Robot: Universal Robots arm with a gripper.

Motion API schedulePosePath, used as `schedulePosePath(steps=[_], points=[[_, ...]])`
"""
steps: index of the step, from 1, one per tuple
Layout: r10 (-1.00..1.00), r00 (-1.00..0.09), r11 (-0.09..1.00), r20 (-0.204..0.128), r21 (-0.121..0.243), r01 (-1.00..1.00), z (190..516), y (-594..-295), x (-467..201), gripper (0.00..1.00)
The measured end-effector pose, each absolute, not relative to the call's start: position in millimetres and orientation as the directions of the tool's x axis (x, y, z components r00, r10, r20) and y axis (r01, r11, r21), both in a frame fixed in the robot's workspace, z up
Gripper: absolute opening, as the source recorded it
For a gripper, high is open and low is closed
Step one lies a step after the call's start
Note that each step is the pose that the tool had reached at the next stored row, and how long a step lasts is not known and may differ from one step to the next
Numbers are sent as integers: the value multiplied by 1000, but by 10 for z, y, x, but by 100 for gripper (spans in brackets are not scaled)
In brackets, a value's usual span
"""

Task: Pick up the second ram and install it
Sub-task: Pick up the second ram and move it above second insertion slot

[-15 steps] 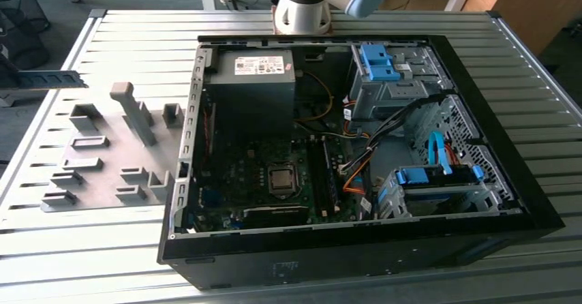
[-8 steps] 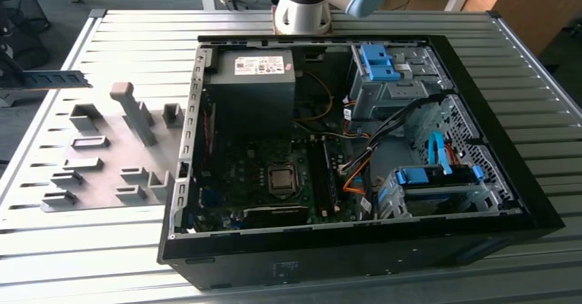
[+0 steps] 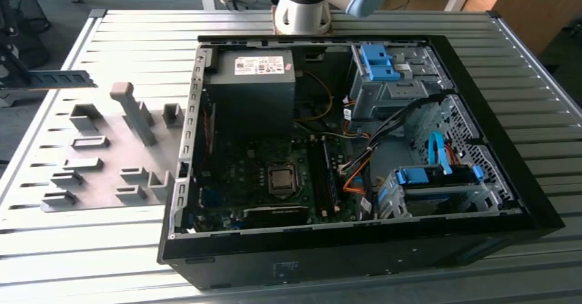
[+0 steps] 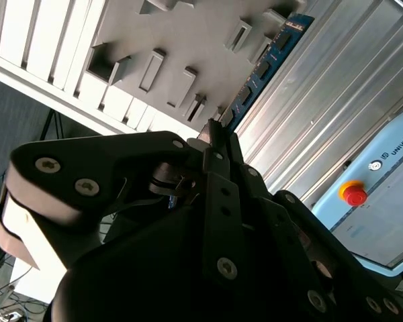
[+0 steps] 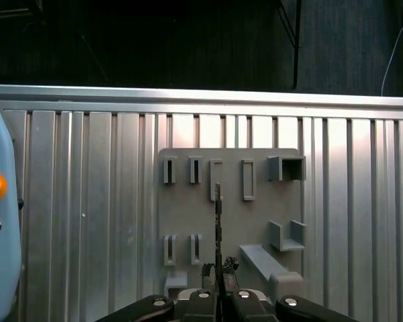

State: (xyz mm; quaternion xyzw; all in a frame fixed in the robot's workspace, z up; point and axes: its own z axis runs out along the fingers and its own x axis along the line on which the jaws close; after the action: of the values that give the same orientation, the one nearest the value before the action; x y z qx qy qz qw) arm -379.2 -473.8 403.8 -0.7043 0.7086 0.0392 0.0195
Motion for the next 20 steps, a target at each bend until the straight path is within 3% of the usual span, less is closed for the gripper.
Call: schedulePosePath(steps=[20], points=[[-997, -7, 5, -83, 28, -1000, 4037, -4739, -3661, 14]])
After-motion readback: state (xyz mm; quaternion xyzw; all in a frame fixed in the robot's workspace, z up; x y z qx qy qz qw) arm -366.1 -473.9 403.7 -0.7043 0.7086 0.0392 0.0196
